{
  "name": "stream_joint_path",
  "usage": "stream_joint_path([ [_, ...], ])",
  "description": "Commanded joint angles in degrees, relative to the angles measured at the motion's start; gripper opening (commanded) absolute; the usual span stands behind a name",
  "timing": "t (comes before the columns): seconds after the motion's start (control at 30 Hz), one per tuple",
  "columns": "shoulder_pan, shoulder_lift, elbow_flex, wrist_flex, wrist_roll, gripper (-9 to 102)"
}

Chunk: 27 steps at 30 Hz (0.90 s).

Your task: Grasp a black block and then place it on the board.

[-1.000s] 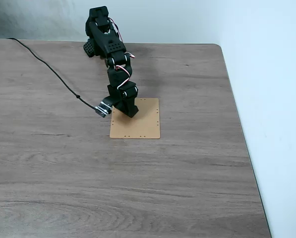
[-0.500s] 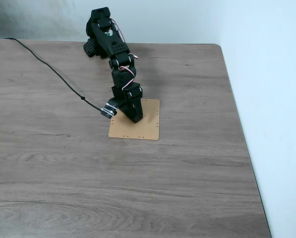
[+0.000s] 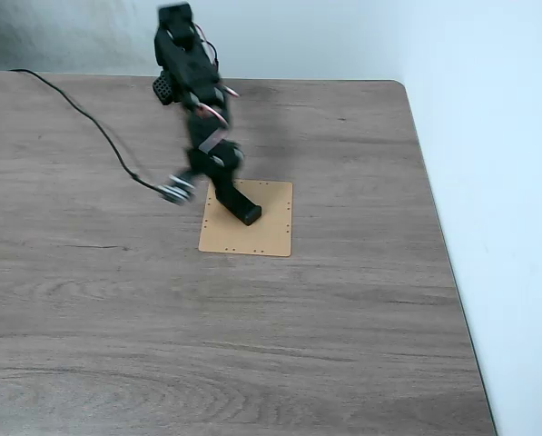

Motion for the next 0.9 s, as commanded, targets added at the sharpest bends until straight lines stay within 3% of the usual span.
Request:
stream_joint_path([
  [0.0, 2.99, 8.61, 2.55, -0.62, -0.97, 0],
  [0.27, 11.60, 27.86, 25.14, -7.29, -2.37, 0],
  [0.43, 15.91, 41.31, 42.45, -11.25, 3.52, 0],
  [0.63, 18.54, 54.05, 54.49, -7.29, 9.84, 0],
  [0.87, 18.98, 71.10, 71.46, -8.61, 13.80, 0],
])
